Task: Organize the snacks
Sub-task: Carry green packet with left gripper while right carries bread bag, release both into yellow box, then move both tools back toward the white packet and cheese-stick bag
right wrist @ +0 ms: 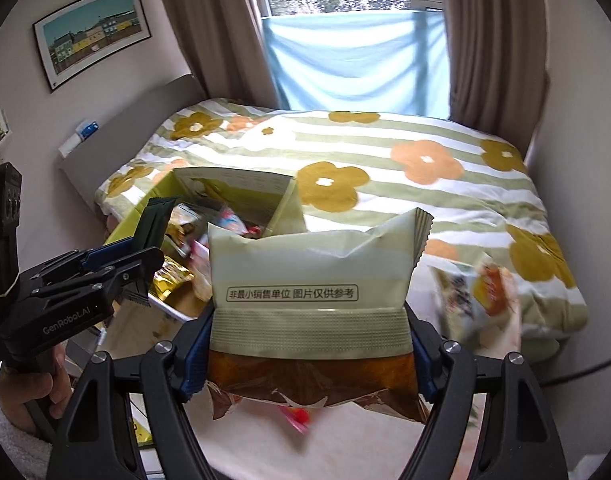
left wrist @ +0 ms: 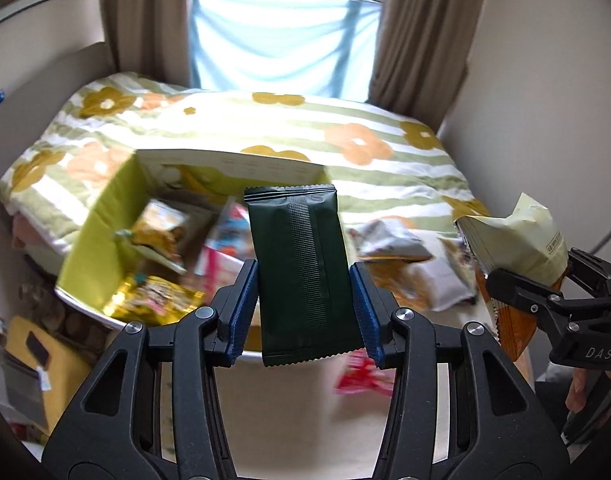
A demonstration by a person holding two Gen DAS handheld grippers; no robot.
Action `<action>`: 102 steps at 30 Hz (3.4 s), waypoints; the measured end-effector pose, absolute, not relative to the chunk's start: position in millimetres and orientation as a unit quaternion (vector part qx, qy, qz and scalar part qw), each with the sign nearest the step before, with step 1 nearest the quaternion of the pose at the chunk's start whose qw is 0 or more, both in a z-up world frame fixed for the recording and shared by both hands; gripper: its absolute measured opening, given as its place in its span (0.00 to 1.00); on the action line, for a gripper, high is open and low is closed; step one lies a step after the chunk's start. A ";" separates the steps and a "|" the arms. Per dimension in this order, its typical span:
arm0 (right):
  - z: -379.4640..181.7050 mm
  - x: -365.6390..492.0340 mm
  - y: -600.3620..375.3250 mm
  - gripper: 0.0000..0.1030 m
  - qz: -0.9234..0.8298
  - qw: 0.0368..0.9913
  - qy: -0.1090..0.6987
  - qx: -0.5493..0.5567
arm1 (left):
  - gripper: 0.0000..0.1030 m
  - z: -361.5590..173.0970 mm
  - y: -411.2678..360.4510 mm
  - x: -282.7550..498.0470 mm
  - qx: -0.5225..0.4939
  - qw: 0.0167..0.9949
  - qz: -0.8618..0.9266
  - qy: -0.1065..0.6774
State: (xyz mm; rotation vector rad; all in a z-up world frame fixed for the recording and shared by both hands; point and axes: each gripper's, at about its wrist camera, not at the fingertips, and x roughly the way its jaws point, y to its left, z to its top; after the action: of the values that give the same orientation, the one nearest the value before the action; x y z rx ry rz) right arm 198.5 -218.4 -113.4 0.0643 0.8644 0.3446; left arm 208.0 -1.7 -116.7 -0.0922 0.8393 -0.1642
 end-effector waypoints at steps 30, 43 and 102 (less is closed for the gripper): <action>-172.0 312.5 -55.0 0.75 0.181 0.839 0.511 0.053 | 1.00 -199.8 135.8 284.3 0.022 0.860 -0.076 0.505; -170.4 293.3 -61.6 0.99 0.177 0.853 0.485 0.071 | 1.00 -185.5 153.3 271.1 0.004 0.870 -0.048 0.491; -192.0 239.1 -415.6 0.99 0.006 0.841 0.486 0.239 | 1.00 -182.3 -202.4 250.7 0.004 0.850 -0.201 0.486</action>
State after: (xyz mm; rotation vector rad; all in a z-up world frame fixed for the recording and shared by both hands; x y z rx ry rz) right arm 239.1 -415.6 -192.0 0.5054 1.0261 0.0126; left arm 250.7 -202.4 -182.3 0.0091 1.0245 -0.4229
